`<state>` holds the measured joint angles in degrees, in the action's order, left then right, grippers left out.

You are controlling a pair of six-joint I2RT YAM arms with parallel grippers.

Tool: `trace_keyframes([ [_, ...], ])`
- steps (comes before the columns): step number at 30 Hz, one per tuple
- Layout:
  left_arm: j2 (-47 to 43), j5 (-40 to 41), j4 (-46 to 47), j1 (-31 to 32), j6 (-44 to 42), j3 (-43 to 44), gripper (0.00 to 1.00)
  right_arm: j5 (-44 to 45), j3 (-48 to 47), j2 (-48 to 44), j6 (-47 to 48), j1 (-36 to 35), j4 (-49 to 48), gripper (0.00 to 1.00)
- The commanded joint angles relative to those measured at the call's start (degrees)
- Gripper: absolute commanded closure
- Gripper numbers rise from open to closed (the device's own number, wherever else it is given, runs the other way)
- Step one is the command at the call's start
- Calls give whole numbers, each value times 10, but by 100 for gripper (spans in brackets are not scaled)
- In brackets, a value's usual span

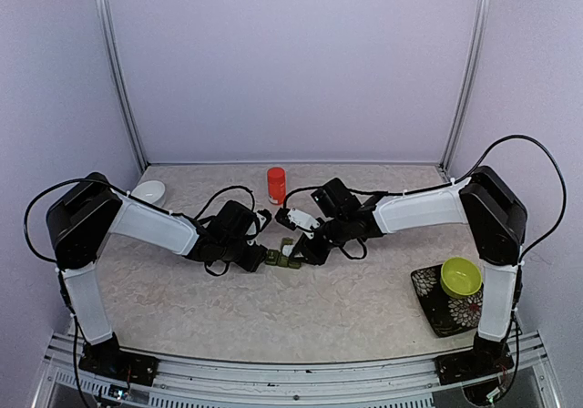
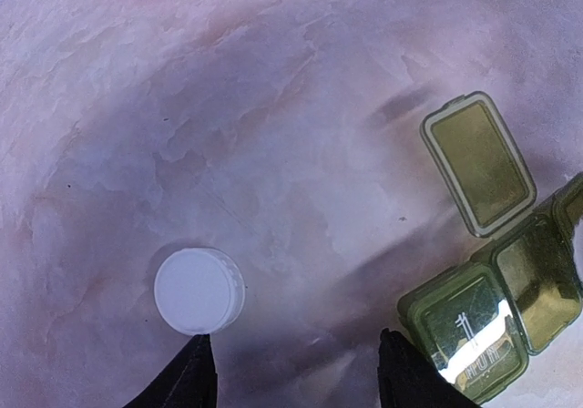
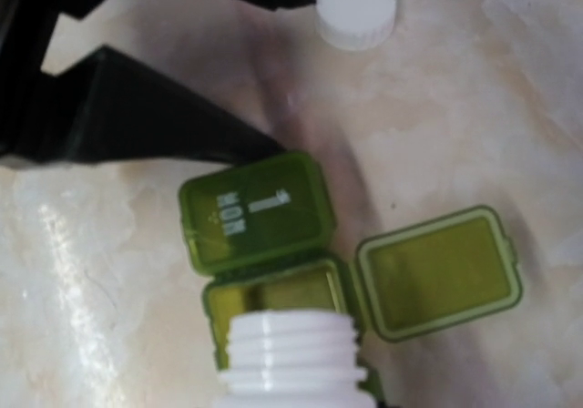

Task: Sort the pills into containers
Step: Pour the pill into the compartment of the pill container.

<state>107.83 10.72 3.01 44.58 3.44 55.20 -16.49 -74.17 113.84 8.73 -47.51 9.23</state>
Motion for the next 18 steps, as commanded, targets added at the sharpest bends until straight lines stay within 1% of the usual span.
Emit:
trace_keyframes([
  [1,-2,-5,13,4,6,-8,40,12,-21,10,9,-7,33,100],
  [18,6,-5,18,20,13,-7,40,41,-53,22,16,-18,93,100],
])
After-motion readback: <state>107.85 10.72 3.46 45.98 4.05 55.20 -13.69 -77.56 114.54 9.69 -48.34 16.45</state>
